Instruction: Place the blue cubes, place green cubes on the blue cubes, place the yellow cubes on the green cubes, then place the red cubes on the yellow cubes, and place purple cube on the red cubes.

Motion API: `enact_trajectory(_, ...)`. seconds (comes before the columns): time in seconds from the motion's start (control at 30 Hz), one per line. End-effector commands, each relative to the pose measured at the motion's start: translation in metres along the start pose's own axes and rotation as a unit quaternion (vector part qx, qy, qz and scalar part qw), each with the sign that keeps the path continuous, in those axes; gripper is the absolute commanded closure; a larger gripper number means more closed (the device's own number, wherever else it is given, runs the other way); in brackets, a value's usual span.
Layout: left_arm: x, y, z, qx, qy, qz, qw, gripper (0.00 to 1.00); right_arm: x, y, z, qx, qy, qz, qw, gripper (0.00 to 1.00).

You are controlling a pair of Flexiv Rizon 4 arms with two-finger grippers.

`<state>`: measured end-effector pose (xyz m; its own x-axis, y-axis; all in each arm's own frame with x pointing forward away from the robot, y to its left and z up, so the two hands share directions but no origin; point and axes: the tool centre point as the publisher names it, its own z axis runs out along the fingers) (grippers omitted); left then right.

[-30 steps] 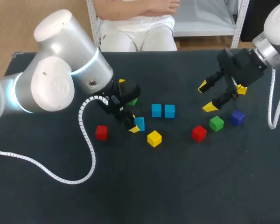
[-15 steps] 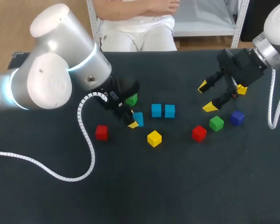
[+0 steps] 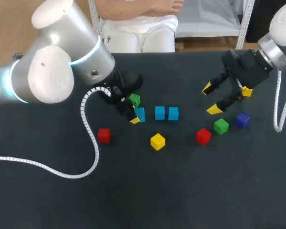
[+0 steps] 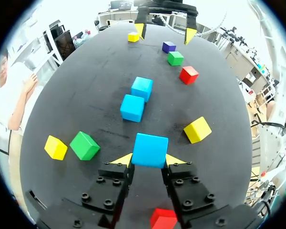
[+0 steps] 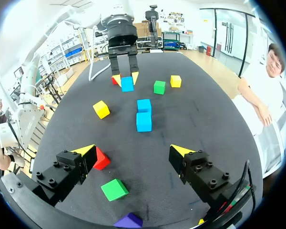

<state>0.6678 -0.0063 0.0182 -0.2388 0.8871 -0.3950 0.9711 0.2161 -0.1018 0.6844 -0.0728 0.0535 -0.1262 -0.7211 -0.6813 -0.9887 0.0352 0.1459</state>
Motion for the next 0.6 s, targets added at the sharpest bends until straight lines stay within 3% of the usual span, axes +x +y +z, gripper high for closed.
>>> enact_trajectory(0.03, -0.010, 0.008, 0.001, 0.001, 0.016, 0.002, 1.000, 1.00, 0.000, 0.001, 0.000, 0.001, -0.001, -0.001, 1.000, 0.00)
enact_trajectory(0.27, -0.017, 0.008, 0.010, 0.006, 0.009, 0.015, 1.000, 1.00, 0.000, 0.001, 0.000, 0.001, -0.001, -0.001, 1.000, 0.00)
enact_trajectory(0.6, -0.010, 0.004, 0.020, 0.015, 0.008, 0.011, 1.000, 1.00, 0.000, 0.001, 0.000, 0.001, -0.001, -0.001, 1.000, 0.00)
